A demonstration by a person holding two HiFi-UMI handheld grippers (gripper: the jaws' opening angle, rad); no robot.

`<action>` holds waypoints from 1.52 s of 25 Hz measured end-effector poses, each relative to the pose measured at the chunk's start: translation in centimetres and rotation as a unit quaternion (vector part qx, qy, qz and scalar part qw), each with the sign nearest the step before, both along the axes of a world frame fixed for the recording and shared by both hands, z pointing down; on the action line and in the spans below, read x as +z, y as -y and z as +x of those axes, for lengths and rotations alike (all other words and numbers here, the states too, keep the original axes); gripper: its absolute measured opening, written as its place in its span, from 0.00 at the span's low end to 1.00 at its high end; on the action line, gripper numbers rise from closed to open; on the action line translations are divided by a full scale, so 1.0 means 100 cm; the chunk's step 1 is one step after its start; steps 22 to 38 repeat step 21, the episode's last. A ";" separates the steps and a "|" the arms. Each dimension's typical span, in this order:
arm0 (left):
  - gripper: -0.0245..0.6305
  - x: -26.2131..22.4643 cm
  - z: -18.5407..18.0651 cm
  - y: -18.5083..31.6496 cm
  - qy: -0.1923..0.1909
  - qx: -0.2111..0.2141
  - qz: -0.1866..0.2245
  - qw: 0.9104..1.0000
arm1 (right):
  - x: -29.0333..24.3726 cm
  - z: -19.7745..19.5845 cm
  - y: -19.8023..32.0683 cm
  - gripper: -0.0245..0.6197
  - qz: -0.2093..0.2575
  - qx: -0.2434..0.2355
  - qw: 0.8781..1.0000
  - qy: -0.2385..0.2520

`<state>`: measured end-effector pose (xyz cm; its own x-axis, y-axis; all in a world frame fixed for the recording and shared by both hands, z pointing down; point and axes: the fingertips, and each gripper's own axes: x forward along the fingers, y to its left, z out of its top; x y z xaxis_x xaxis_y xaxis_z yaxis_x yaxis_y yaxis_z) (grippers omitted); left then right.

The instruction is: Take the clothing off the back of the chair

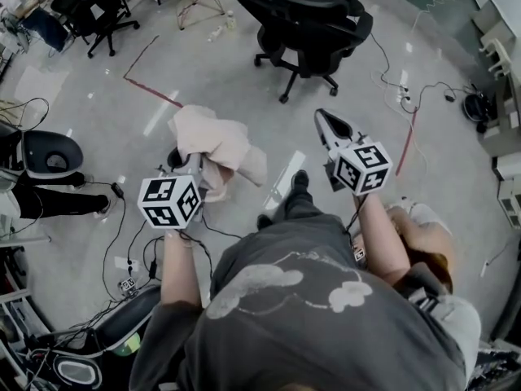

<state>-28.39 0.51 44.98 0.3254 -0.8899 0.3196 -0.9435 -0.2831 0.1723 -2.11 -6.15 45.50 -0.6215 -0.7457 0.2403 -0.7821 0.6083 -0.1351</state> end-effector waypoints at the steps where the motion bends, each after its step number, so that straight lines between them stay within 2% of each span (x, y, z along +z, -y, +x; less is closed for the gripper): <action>1: 0.07 -0.001 0.001 -0.001 0.001 0.001 0.001 1.000 | 0.000 0.001 -0.002 0.03 -0.001 0.001 1.000 0.000; 10: 0.07 -0.001 0.021 -0.006 0.011 0.024 -0.008 1.000 | 0.001 0.010 -0.010 0.03 0.005 0.003 1.000 -0.001; 38: 0.07 -0.010 0.022 0.001 0.004 0.026 0.003 1.000 | -0.003 0.005 -0.010 0.02 0.013 0.000 1.000 -0.001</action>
